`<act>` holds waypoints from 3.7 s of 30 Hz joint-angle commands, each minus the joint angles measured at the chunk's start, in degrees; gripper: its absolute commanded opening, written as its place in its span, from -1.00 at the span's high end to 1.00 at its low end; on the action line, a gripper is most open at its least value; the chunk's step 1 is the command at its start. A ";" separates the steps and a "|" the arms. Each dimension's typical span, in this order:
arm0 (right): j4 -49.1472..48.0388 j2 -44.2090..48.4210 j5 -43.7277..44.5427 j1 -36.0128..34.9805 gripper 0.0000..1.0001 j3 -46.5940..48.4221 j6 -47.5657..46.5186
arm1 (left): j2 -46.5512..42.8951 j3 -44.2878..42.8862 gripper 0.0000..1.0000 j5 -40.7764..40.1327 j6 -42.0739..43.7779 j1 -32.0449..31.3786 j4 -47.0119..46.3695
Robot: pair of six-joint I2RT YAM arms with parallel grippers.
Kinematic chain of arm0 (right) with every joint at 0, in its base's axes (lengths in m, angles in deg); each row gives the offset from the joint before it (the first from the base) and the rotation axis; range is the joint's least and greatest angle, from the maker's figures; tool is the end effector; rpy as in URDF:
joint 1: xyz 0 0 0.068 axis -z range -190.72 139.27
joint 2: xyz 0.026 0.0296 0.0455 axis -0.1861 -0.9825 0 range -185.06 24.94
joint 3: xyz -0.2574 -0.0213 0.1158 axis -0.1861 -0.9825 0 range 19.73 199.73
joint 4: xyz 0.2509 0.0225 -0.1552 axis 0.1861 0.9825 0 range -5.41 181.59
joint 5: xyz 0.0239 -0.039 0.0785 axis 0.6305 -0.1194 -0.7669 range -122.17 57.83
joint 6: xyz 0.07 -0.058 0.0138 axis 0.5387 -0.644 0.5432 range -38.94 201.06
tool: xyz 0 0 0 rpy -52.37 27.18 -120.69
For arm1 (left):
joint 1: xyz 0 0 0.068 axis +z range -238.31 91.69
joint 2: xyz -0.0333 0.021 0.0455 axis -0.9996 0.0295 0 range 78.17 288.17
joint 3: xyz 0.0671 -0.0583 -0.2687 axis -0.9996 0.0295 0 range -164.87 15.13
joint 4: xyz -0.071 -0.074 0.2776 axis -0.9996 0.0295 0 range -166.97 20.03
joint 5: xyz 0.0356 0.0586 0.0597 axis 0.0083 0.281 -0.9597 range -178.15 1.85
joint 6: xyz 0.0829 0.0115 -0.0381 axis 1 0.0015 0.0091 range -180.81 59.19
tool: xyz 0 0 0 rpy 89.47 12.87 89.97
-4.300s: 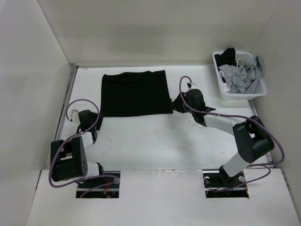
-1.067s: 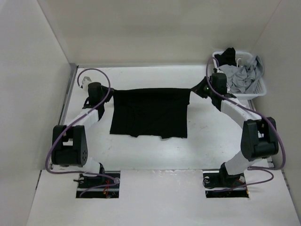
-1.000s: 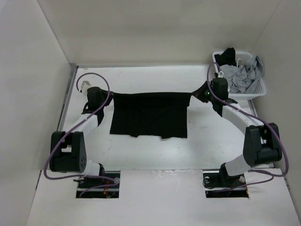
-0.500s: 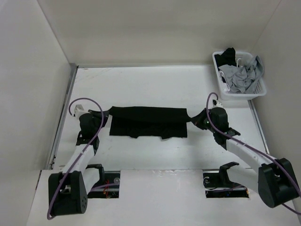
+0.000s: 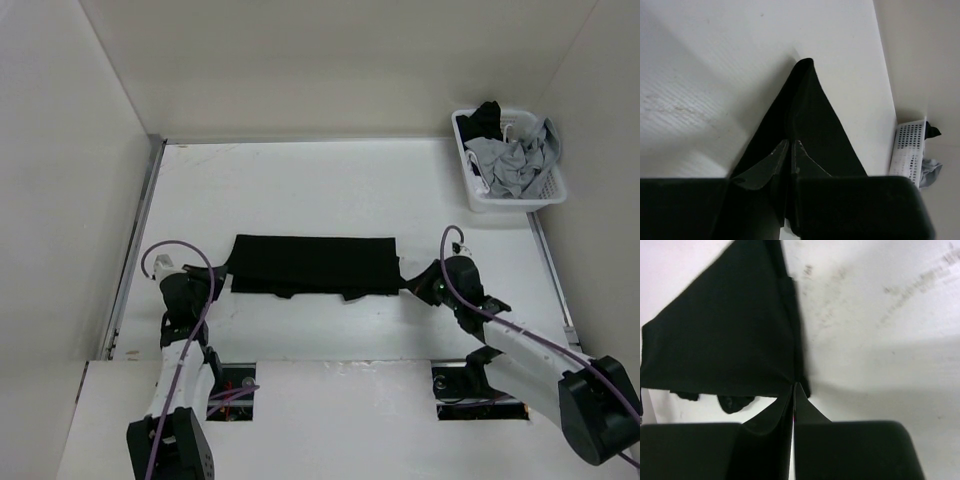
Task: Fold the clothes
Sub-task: Fold the tank top
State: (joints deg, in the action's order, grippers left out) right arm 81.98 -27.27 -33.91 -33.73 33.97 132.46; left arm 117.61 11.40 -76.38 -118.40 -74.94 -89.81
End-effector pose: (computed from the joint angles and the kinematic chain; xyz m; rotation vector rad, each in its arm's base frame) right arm 0.2183 0.0954 0.1141 0.5450 2.2273 0.7440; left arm 0.2123 0.0332 0.1121 -1.0623 1.7290 -0.6990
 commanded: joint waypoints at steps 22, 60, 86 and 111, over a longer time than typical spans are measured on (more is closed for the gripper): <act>-11.18 -17.30 -2.57 2.13 -0.01 7.73 -2.98 | 14.40 -17.27 0.66 -21.24 0.80 -43.95 -4.46; 5.60 -2.02 11.39 -1.19 0.99 19.94 -8.68 | 12.35 -15.18 0.72 -30.31 -4.65 -64.66 -4.14; 18.63 -65.75 18.36 -39.70 0.14 80.79 -3.15 | -28.89 -24.92 0.70 -26.01 3.00 -40.22 32.26; -17.95 -48.67 -5.46 -23.89 0.94 42.87 -7.28 | 12.85 -11.40 0.83 -23.37 -0.25 -38.90 1.50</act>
State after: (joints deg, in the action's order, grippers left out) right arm 72.43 -71.24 -32.29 -59.43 72.44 125.47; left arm 129.59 -1.95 -100.18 -117.37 -114.90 -81.92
